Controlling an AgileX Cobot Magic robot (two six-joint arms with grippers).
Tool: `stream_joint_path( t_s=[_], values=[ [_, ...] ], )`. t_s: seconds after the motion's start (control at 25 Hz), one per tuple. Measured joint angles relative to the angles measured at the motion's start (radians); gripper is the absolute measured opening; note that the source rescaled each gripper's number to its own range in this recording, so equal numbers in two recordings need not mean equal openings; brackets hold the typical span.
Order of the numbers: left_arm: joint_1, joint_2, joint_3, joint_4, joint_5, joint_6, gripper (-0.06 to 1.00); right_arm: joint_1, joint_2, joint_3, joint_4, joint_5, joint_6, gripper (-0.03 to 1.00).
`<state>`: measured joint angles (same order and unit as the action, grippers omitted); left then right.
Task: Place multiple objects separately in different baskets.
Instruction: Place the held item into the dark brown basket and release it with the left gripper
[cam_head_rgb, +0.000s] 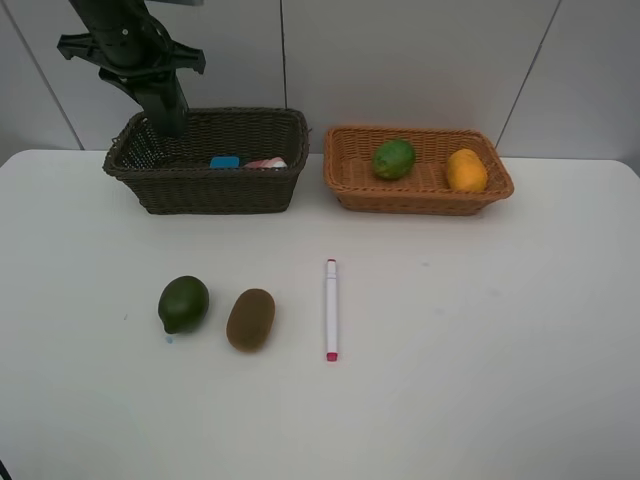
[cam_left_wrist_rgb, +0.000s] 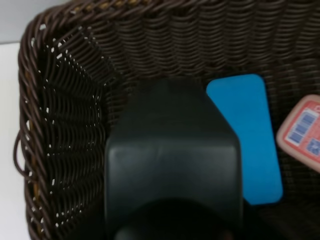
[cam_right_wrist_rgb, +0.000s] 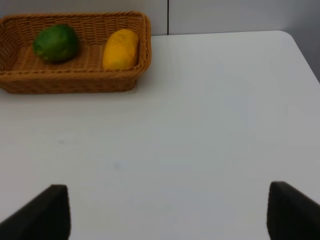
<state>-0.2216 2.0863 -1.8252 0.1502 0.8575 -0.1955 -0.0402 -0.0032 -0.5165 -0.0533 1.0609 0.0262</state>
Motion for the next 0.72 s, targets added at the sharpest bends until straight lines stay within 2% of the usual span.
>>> stream_joint_path(
  t_s=[0.32, 0.72],
  values=[
    [0.015, 0.103, 0.0, 0.002, -0.008, -0.004, 0.35, 0.0, 0.0, 0.0, 0.0, 0.0, 0.0, 0.98],
    [0.015, 0.117, 0.0, 0.002, -0.032, -0.005, 0.35, 0.0, 0.0, 0.0, 0.0, 0.0, 0.0, 0.98]
  ],
)
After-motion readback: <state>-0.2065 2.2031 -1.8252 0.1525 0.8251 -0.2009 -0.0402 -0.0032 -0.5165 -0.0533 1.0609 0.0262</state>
